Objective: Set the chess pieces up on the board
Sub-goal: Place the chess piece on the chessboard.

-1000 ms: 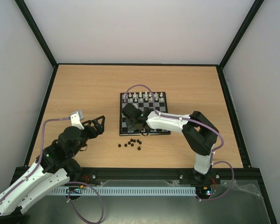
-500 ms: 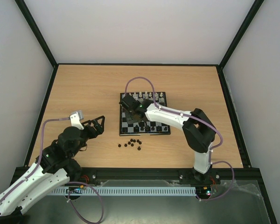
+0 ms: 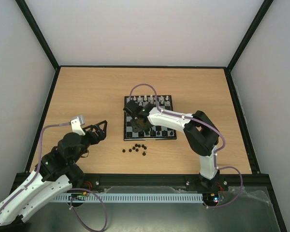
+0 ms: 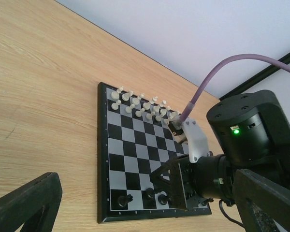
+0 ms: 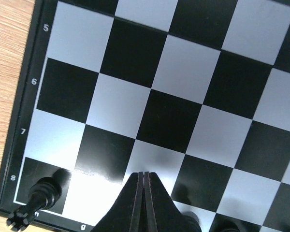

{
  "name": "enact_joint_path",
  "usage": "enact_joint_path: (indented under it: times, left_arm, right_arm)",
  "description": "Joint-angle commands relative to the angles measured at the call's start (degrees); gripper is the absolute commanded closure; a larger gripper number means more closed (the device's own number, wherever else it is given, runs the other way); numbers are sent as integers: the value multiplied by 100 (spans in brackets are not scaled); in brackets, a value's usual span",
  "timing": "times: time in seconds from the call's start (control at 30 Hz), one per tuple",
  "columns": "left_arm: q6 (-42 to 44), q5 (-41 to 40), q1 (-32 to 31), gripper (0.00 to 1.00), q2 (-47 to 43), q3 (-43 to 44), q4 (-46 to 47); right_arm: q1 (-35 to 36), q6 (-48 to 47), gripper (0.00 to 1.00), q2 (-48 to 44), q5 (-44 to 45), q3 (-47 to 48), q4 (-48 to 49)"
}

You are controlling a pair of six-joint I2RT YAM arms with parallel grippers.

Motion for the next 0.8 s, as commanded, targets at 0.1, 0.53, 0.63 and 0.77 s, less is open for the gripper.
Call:
enact_joint_path:
  times: [0.1, 0.53, 0.63, 0.77]
  left_arm:
    - [16, -22, -10, 0, -66, -26, -90]
    - [24, -26, -6, 1, -27, -30, -58]
    - [15, -25, -8, 0, -30, -38, -45]
    - [6, -21, -12, 1, -30, -48, -54]
  right_arm:
    - [-50, -62, 96, 284, -126, 148, -310]
    - [-62, -60, 97, 223, -215, 47, -273]
    - [-64, -58, 97, 184, -265, 21, -242]
    - [-58, -58, 98, 153, -325, -11, -217]
